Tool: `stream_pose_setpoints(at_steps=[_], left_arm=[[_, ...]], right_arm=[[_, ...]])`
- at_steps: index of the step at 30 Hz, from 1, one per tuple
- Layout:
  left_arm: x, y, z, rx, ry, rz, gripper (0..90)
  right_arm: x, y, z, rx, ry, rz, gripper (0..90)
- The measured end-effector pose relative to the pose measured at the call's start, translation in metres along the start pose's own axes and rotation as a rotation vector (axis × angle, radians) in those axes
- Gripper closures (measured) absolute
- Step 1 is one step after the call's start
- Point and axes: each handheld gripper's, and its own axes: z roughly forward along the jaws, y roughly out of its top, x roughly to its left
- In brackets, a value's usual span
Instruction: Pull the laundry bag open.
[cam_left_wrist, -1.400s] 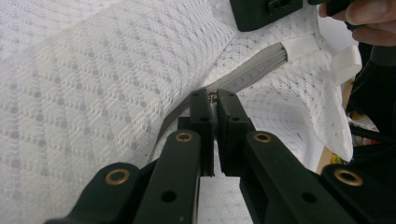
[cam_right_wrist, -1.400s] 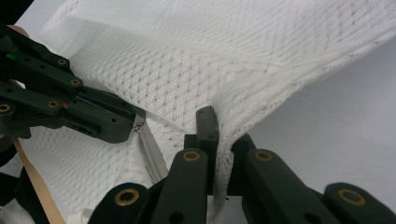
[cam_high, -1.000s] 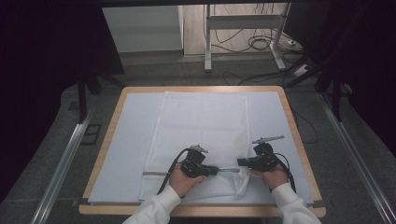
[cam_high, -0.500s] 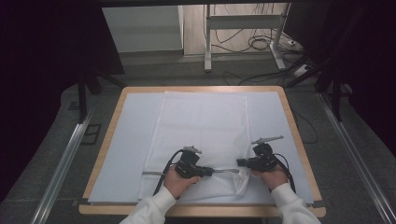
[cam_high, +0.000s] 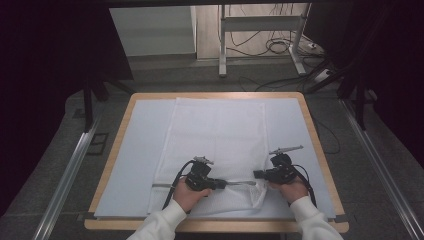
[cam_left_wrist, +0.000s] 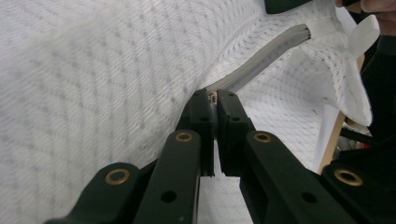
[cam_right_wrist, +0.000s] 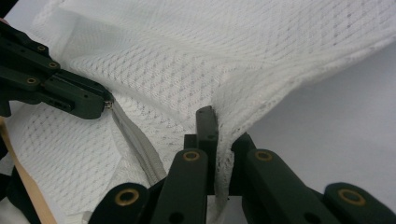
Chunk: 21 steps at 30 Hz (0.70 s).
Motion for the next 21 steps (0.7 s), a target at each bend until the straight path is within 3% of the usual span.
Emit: stream_pose_setpoints(at_steps=[21], left_arm=[[0.013,-0.013,-0.017,-0.012,0.015,-0.033,86.7]], right_arm=[[-0.001,0.000,0.000,-0.003,-0.014,-0.001,87.6]])
